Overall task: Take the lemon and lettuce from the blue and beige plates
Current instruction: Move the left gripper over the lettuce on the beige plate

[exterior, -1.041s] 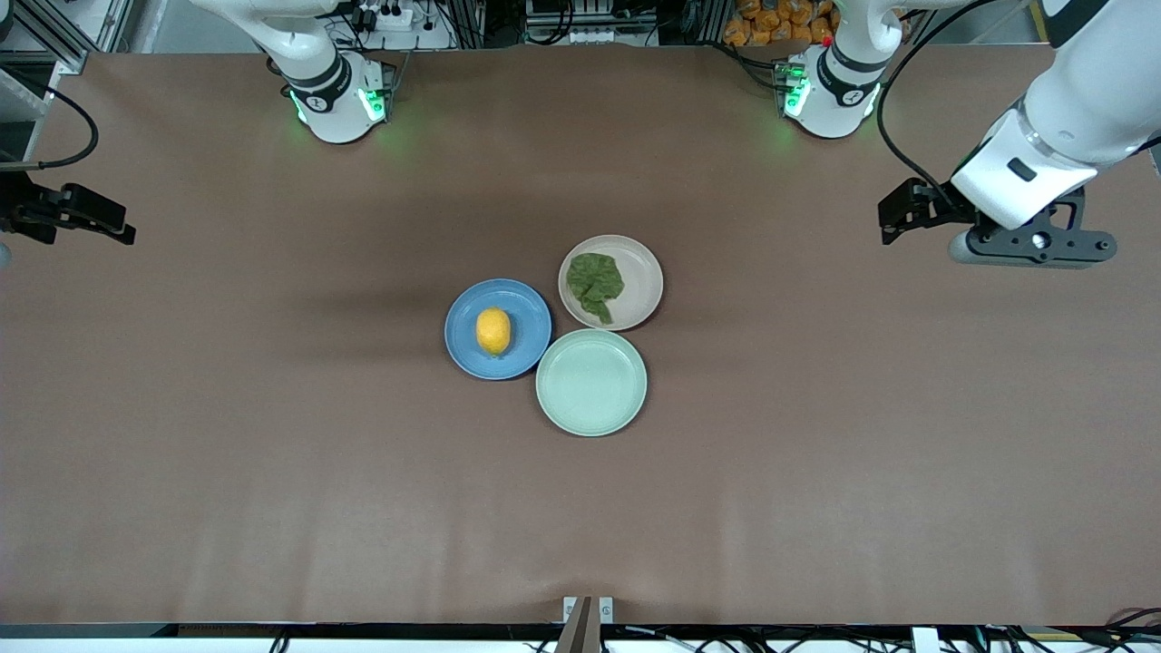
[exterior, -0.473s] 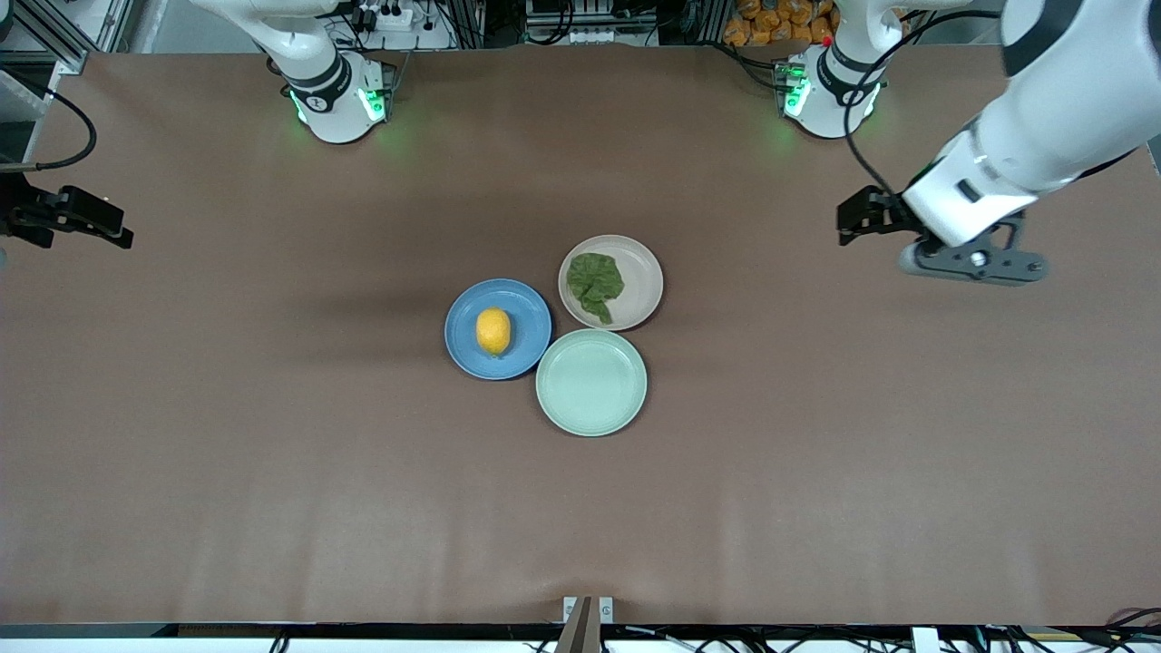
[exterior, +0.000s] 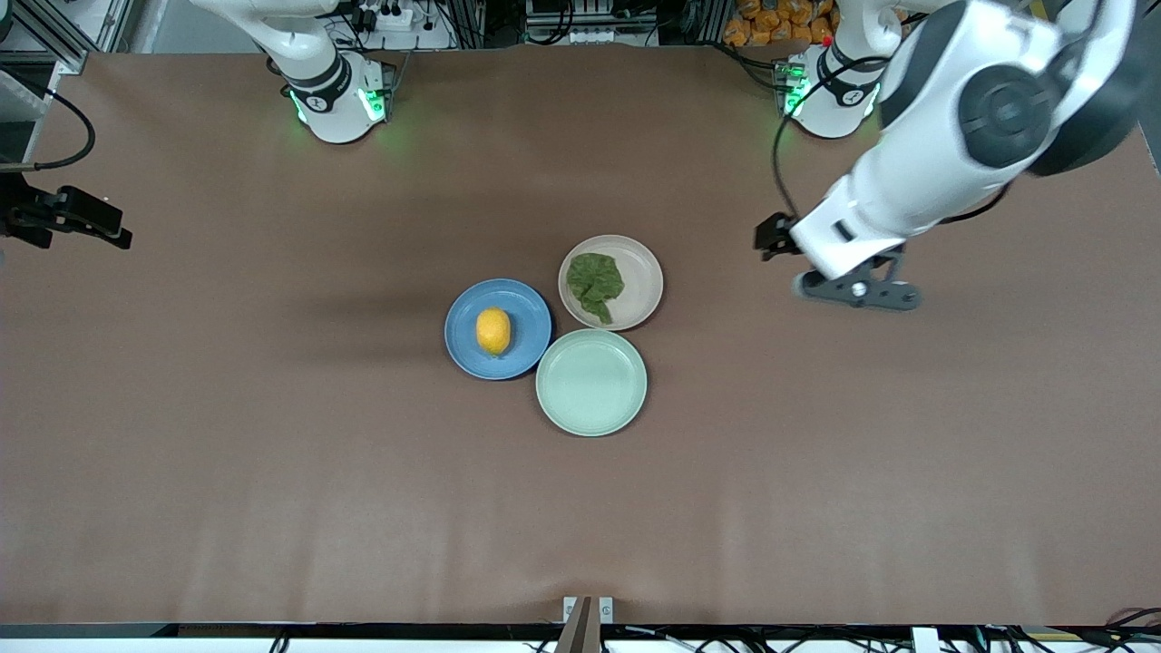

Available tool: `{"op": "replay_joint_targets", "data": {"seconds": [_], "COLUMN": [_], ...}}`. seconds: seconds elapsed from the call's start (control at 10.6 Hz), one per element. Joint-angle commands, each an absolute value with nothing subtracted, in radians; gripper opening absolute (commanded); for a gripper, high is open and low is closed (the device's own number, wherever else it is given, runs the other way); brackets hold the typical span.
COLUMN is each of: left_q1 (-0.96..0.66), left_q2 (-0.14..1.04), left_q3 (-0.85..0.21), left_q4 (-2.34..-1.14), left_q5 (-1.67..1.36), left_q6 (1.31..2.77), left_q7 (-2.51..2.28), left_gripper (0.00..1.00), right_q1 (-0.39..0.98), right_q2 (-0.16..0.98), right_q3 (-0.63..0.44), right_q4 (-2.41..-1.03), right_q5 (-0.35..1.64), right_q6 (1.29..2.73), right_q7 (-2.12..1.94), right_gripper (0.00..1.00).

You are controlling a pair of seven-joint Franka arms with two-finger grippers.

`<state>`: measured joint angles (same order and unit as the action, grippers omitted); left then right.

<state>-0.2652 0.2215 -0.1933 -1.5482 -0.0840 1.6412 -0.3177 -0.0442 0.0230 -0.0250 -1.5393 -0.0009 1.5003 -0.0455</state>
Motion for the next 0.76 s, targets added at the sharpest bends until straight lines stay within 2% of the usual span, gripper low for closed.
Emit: {"op": "replay_joint_targets", "data": {"seconds": [0.0,0.66], "left_q1": [-0.319,-0.483], "left_q2": [0.282,0.400], "left_q3": [-0.187,-0.187], "left_q4": [-1.539,-1.614], "left_q5": [-0.092,-0.087], "left_q6": [1.686,1.890], "left_q7": [-0.388,-0.587], "left_gripper": [1.00,1.00], "right_q1": [-0.048,-0.046], "right_q2": [0.015,0.029], "right_q3": [-0.025,-0.028], "right_q4": [-1.534,-1.513], "right_q5": [-0.005,-0.002], "right_q6": [1.500,1.572], "right_q7": [-0.044,-0.043], "right_gripper": [1.00,1.00]}}
